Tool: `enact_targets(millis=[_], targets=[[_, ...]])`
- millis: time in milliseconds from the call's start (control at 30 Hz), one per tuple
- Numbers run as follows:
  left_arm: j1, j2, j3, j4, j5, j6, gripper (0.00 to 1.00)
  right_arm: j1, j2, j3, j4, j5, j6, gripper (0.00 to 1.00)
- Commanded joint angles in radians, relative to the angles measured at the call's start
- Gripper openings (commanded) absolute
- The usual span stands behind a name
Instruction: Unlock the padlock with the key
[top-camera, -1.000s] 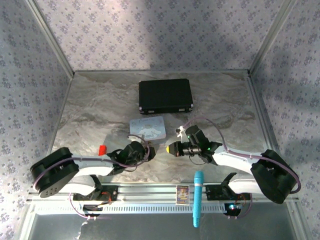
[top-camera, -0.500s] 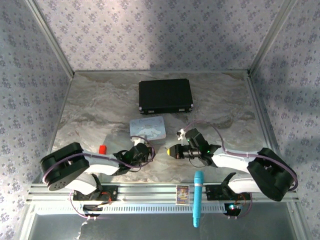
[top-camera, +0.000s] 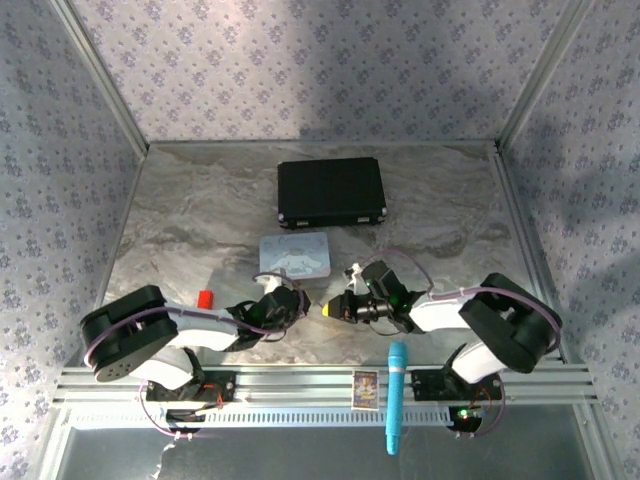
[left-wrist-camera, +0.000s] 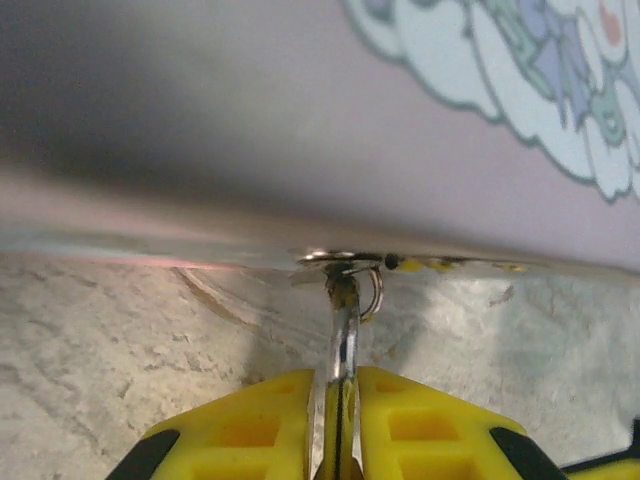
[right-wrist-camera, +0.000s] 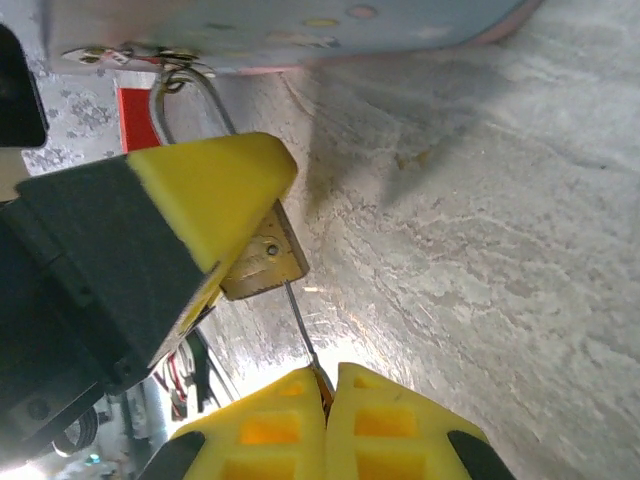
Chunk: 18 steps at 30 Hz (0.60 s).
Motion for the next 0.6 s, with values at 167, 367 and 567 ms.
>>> enact_targets(millis=[167,367,567], targets=[[-0.008,-0.008,0.008,-0.012,-0.116,-0.163,0.01,0.007,0.133,-0.006,0.253,-0.080,0.190,0.00],[-0.007,0.036,0.019,0.055,-0.098,-0.228,0.00,0.007,0.202,-0.024,0.406,-0.105,0.272,0.00],[-0.008,0.052,0.031,0.069,-0.099,-0.270,0.00,0.003,0.209,-0.035,0.431,-0.117,0.280,0.00]])
